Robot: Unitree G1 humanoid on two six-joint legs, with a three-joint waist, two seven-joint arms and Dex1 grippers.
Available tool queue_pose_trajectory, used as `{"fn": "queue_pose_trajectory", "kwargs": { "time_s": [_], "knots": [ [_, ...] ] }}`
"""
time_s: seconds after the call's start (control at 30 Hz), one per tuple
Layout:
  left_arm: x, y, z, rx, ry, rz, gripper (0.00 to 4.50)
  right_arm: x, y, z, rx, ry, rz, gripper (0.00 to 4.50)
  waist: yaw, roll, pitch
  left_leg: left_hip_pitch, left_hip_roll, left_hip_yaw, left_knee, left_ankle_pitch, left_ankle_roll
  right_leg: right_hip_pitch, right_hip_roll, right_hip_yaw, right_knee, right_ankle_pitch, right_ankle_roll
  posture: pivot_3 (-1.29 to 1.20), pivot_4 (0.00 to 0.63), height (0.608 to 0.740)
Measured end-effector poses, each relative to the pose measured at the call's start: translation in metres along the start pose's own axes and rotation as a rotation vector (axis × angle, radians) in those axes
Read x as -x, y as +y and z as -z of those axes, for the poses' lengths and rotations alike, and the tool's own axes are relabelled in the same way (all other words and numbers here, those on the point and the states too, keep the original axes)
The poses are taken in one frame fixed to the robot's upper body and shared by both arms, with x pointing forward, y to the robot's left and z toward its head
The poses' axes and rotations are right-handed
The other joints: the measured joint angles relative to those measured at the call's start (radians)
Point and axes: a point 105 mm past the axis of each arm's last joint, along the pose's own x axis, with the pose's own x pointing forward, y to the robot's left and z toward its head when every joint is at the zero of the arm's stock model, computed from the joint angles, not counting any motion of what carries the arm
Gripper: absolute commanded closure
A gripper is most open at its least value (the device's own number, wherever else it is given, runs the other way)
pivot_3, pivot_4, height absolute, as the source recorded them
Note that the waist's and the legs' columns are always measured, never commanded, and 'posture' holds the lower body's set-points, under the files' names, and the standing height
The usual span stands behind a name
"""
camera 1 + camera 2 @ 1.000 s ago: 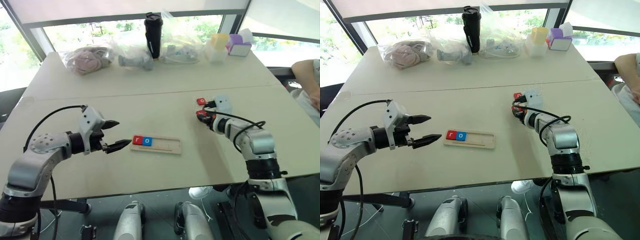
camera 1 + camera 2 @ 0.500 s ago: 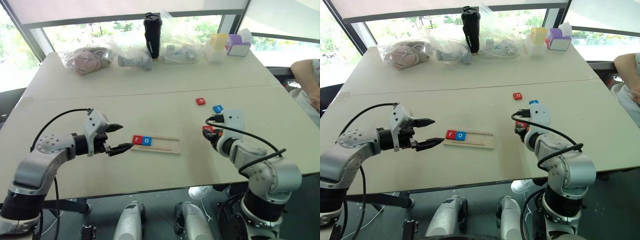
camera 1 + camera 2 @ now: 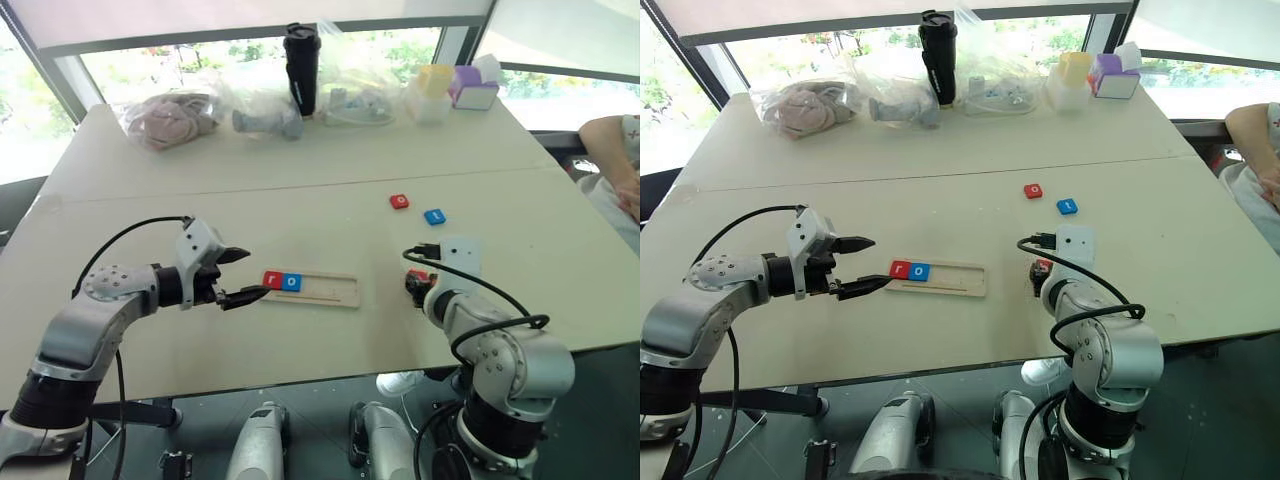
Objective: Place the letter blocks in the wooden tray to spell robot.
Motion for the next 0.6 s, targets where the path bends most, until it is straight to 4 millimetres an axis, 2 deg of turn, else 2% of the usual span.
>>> {"fn": "queue_pose_trajectory", "kwargs": {
  "time_s": [0.03, 0.2, 0.3, 0.37, 0.43, 0.5, 0.6],
  "knots": [
    [0.0, 0.0, 0.0, -0.002, -0.001, 0.0, 0.0, 0.0, -0.001, -0.002, 0.032, -0.005, 0.0, 0.37, 0.001, 0.0, 0.0, 0.0, 0.0, 0.0, 0.0, 0.0, 0.0, 0.0, 0.0, 0.0, 0.0, 0.0, 0.0, 0.0, 0.15, 0.74],
    [0.0, 0.002, 0.003, 0.004, 0.006, -0.004, 0.0, 0.005, -0.011, -0.016, 0.19, -0.028, -0.102, 0.37, 0.0, 0.0, 0.0, 0.0, -0.001, 0.0, 0.0, 0.0, 0.0, 0.0, -0.001, 0.0, -0.001, 0.0, 0.0, 0.0, 0.15, 0.74],
    [0.0, 0.003, 0.004, 0.001, 0.011, -0.002, 0.0, 0.015, -0.021, -0.049, 0.309, -0.08, -0.259, 0.37, 0.0, 0.0, 0.001, 0.0, -0.001, 0.0, 0.0, 0.0, 0.0, 0.0, -0.001, 0.0, -0.001, 0.0, 0.0, 0.0, 0.15, 0.74],
    [0.0, 0.003, 0.003, -0.002, 0.01, 0.004, 0.0, 0.023, -0.025, -0.064, 0.376, -0.138, -0.368, 0.37, 0.005, 0.0, 0.0, 0.0, -0.001, -0.001, 0.0, 0.0, 0.0, 0.001, 0.0, 0.0, -0.001, -0.001, 0.0, 0.0, 0.15, 0.74],
    [0.0, 0.004, 0.004, -0.004, 0.01, 0.008, 0.0, 0.026, -0.027, -0.063, 0.443, -0.16, -0.477, 0.37, 0.008, -0.001, 0.0, 0.0, -0.001, -0.001, -0.002, 0.0, 0.0, 0.001, 0.0, 0.0, -0.002, -0.001, 0.001, 0.0, 0.15, 0.74],
    [0.002, 0.005, 0.006, -0.008, 0.02, 0.011, 0.0, 0.024, -0.04, -0.043, 0.56, -0.123, -0.64, 0.37, 0.008, -0.002, 0.001, 0.0, -0.001, -0.001, -0.002, 0.0, 0.0, 0.002, 0.0, 0.0, -0.003, -0.002, 0.003, 0.0, 0.15, 0.74],
    [0.004, 0.006, 0.006, -0.024, 0.03, 0.011, 0.0, 0.01, -0.058, -0.016, 0.633, -0.035, -0.74, 0.37, 0.002, -0.002, 0.001, 0.001, -0.002, 0.002, -0.001, 0.0, 0.0, 0.002, 0.0, 0.002, -0.003, -0.002, 0.002, 0.0, 0.15, 0.74]
  ]
}}
